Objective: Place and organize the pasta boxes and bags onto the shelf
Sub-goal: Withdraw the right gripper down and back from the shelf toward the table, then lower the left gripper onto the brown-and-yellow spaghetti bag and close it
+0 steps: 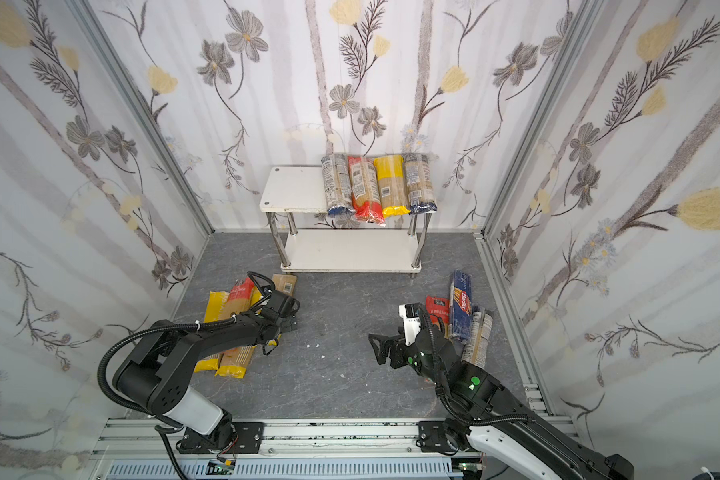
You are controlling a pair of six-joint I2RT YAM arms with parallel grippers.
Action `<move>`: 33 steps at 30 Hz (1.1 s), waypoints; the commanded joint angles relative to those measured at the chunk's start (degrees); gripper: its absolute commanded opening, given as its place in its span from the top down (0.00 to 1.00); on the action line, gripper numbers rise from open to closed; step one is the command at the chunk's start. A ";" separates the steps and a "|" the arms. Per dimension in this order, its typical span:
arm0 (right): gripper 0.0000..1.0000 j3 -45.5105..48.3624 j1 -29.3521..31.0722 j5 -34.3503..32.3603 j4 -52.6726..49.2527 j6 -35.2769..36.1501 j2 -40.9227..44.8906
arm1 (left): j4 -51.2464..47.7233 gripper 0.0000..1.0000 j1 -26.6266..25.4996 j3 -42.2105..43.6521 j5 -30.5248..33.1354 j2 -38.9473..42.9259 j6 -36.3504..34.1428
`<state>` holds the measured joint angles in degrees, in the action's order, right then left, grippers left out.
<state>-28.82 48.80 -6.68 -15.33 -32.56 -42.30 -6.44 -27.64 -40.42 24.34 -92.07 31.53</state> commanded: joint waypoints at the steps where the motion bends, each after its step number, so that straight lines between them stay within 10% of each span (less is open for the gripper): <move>1: 0.00 -0.03 0.01 -2.30 -1.69 -1.95 1.35 | 1.54 0.02 -0.31 0.15 -5.06 -1.32 1.47; 33: 0.00 -4.79 0.95 -3.97 -1.14 -5.41 -5.77 | 12.94 0.05 -11.39 11.68 -6.71 4.30 6.53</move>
<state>-32.69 49.52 -9.04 -17.52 -37.04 -47.79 9.28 -38.89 -30.04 23.24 -87.94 34.98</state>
